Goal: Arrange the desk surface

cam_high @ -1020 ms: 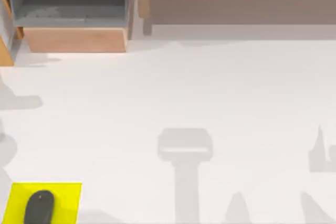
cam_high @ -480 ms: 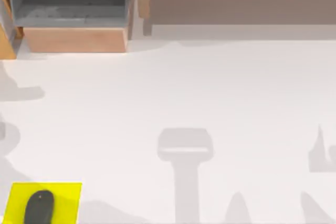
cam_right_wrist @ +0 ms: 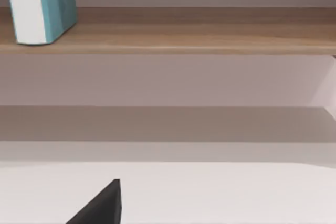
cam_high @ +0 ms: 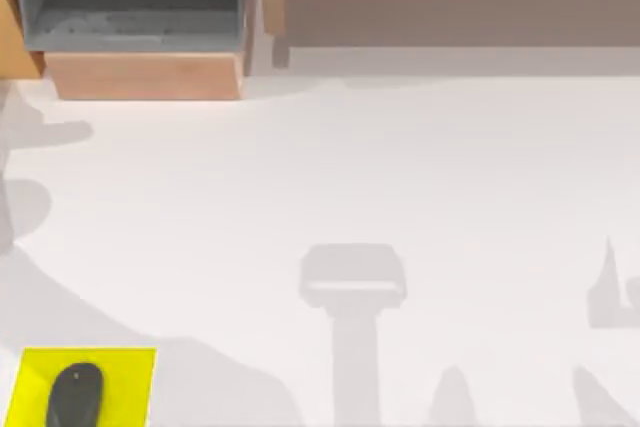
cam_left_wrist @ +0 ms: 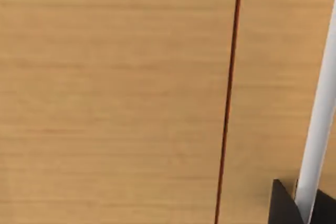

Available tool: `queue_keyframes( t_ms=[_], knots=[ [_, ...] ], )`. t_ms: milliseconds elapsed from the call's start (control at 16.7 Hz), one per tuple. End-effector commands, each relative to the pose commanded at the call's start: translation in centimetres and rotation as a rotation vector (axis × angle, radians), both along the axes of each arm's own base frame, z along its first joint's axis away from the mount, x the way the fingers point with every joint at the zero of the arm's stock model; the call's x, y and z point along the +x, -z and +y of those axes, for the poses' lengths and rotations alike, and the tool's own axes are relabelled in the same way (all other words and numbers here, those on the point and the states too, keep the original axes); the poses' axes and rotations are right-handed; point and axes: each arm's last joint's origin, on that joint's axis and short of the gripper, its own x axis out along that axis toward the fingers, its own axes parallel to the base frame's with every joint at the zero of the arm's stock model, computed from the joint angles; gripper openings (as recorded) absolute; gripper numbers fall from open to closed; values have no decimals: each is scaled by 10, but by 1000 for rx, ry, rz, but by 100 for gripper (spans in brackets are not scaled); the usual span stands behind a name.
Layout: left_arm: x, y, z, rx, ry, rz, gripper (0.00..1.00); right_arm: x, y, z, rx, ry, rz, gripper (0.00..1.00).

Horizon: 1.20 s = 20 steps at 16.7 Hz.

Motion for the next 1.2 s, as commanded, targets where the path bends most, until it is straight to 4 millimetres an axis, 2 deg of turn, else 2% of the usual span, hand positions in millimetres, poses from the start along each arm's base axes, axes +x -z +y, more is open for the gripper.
queue_keyframes(
  t_ms=[240,1020,1200],
  knots=[
    [1,1,-1,-3,1,4,0,0,0,0,0,0,0,100],
    [1,1,-1,-3,1,4,98,0,0,0,0,0,0,100],
    [1,1,-1,-3,1,4,100,0,0,0,0,0,0,100]
  ],
)
